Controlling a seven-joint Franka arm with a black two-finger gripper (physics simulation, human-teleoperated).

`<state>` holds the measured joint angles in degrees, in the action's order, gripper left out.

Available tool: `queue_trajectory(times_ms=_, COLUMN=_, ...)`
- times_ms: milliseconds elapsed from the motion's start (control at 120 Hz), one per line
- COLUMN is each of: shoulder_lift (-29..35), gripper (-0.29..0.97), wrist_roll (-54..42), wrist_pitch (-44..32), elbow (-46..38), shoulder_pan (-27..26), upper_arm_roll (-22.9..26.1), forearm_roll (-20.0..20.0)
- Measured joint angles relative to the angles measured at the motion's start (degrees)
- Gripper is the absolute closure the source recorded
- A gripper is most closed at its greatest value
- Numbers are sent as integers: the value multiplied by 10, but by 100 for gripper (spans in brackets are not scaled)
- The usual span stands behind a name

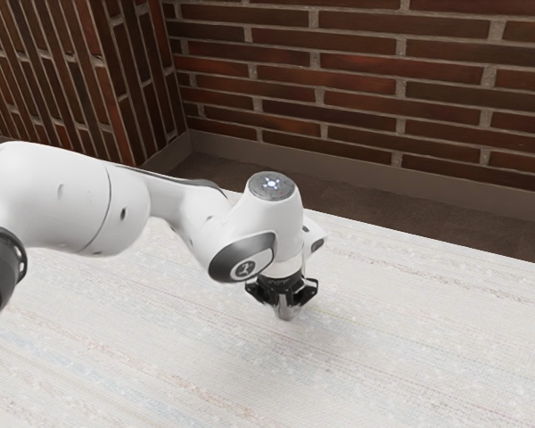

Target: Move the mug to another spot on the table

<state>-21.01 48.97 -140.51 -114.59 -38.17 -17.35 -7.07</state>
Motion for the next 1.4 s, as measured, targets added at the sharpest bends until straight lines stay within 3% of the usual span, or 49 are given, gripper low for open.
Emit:
queue_trajectory(times_ms=250, shoulder_lift=19, gripper=76, wrist_roll=9, wrist_pitch=3, elbow=1, shoulder_pan=5, upper_arm_roll=-14, forearm_roll=-15)
queue_trajectory(times_ms=408, shoulder_lift=23, gripper=76, wrist_roll=36, wrist_pitch=16, elbow=0, shoulder_pan=7, upper_arm_roll=-28, forearm_roll=-63)
queue_trajectory(times_ms=667, shoulder_lift=27, gripper=76, wrist_roll=94, wrist_pitch=22, elbow=-27, shoulder_pan=4, upper_arm_roll=-48, forearm_roll=-104)
queue_trajectory(times_ms=925, shoulder_lift=60, gripper=76, wrist_roll=165, wrist_pitch=-51, elbow=-115, shoulder_pan=4, upper_arm_roll=-49, forearm_roll=-241)
queue_trajectory(times_ms=1225, shoulder_lift=155, gripper=79, wrist_roll=255, wrist_pitch=-81, elbow=-218, shoulder_pan=13, upper_arm_roll=-58, forearm_roll=-363)
queue_trajectory(times_ms=1400, shoulder_lift=184, gripper=79, wrist_roll=305, wrist_pitch=-86, elbow=-238, shoulder_pan=31, upper_arm_roll=-64, forearm_roll=-434)
